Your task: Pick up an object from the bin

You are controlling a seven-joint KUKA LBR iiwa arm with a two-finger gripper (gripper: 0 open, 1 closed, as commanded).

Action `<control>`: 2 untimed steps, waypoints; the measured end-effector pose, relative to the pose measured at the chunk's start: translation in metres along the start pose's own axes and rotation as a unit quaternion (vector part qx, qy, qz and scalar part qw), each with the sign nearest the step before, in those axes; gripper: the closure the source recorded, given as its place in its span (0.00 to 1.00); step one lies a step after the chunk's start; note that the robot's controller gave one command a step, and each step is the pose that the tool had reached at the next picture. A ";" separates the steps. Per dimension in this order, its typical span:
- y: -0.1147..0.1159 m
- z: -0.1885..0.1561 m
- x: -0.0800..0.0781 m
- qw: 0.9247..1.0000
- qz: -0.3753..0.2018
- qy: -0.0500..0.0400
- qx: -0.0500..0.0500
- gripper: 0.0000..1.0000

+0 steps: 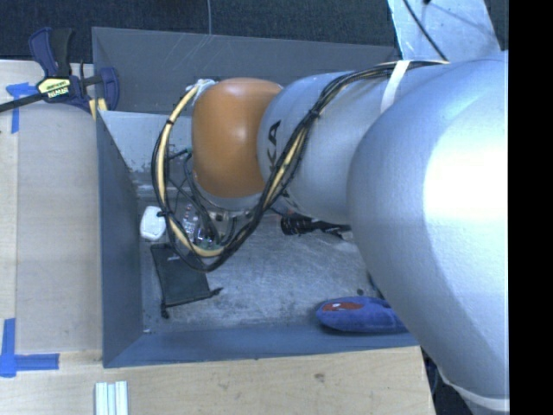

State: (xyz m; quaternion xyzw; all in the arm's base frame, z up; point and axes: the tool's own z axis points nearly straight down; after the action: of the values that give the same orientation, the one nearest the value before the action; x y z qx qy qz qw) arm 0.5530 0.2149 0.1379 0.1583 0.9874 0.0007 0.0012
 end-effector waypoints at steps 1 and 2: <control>-0.018 -0.102 0.055 1.000 -0.008 -0.002 -0.002 1.00; 0.014 0.006 0.043 1.000 -0.021 0.003 0.003 1.00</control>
Offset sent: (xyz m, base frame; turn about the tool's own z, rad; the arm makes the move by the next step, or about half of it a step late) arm -0.0582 -0.0012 0.0970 -0.0120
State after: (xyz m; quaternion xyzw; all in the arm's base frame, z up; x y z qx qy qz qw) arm 0.5169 0.2412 0.1315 0.1374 0.9905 -0.0016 -0.0022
